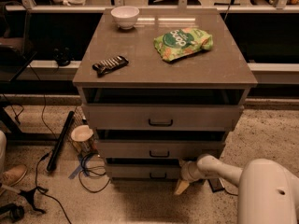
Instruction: Open bottom drawer
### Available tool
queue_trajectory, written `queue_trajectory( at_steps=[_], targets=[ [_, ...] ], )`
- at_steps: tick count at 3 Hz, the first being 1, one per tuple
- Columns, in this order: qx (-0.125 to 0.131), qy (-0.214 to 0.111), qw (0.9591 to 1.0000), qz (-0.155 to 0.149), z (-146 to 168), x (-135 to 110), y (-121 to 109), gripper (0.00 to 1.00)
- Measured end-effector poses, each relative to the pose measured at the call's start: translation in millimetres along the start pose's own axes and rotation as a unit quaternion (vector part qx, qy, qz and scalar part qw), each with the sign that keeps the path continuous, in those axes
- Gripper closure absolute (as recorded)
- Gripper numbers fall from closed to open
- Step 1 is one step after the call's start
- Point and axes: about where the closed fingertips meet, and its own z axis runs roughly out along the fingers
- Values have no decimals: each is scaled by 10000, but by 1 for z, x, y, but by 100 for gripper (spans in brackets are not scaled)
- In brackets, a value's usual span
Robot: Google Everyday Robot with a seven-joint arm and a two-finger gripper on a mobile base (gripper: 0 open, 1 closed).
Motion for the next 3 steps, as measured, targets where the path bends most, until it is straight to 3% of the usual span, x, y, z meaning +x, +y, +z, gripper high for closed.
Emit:
queue_trajectory(
  at_steps=[1, 2, 3],
  targets=[
    [-91, 1, 9999, 100, 24, 4, -9, 26],
    [-167, -25, 9998, 142, 32, 7, -2, 49],
    [258, -72, 9996, 75, 0, 7, -12, 74]
  ],
)
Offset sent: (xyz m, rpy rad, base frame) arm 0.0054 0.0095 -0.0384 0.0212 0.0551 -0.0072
